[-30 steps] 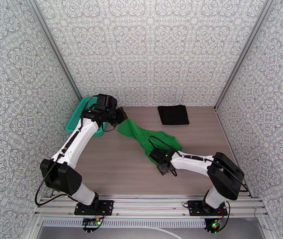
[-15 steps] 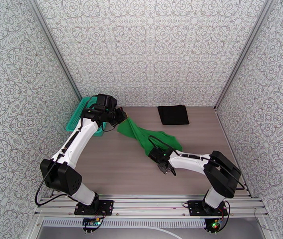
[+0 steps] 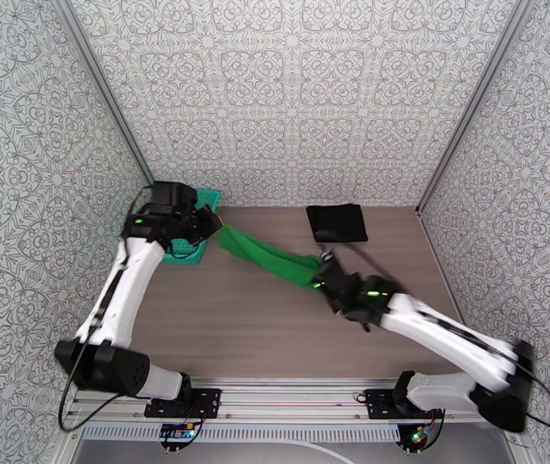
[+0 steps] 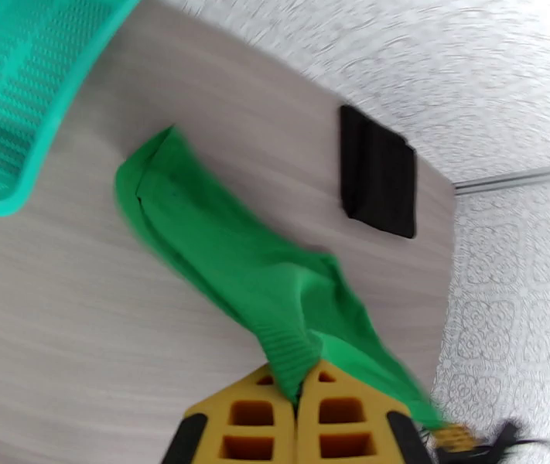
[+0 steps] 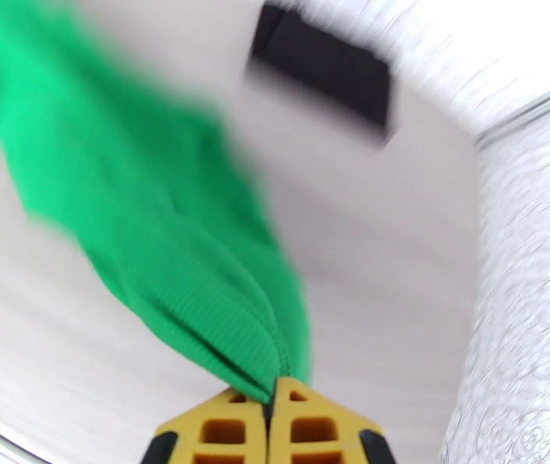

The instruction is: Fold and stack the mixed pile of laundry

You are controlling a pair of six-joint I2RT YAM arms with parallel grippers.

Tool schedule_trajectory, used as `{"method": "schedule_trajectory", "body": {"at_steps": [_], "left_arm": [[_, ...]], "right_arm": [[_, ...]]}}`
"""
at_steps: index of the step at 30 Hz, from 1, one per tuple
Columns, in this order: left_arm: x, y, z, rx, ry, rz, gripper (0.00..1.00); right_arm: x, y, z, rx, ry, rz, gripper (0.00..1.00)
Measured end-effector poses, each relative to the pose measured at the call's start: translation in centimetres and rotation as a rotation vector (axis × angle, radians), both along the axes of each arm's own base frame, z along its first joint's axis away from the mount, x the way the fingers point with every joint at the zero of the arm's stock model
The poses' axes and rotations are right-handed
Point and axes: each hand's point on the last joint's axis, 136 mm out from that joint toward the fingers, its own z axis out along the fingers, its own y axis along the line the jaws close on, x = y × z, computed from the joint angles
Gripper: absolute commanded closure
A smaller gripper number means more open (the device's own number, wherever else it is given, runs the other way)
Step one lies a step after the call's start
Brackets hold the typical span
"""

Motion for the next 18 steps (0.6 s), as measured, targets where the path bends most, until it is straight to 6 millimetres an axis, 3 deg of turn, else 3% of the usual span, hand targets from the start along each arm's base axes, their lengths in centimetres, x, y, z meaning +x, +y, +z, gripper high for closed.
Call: {"method": "schedule_trajectory", "body": {"at_steps": [2, 5, 8, 11, 13, 15, 18], "left_arm": [[-2.2, 0.0, 4.0, 0.003, -0.091, -0.024, 1.0], [-5.7, 0.5, 9.3, 0.017, -0.219, -0.038, 1.0], [-9.2, 1.0, 13.5, 0.033, -0.329, -0.044, 1.0], [-11.0, 1.3, 15.5, 0.049, -0.383, -0.046, 1.0], [-10.6, 1.3, 15.2, 0.049, -0.368, -0.051, 1.0], [-8.8, 1.1, 14.1, 0.044, -0.324, -0.059, 1.0], [-4.0, 0.6, 10.6, 0.033, -0.204, -0.074, 1.0]], "right_arm": [[-1.2, -2.2, 6.1, 0.103, -0.132, -0.004, 1.0], [-3.2, -5.9, 12.8, 0.203, -0.289, -0.023, 1.0], [-4.3, -8.8, 16.8, 0.21, -0.394, -0.059, 1.0], [-3.5, -9.6, 17.7, 0.103, -0.427, -0.098, 1.0], [-1.9, -9.3, 17.3, 0.016, -0.411, -0.125, 1.0], [0.3, -9.1, 16.5, -0.052, -0.384, -0.164, 1.0], [5.0, -9.1, 14.0, -0.136, -0.302, -0.211, 1.0]]}}
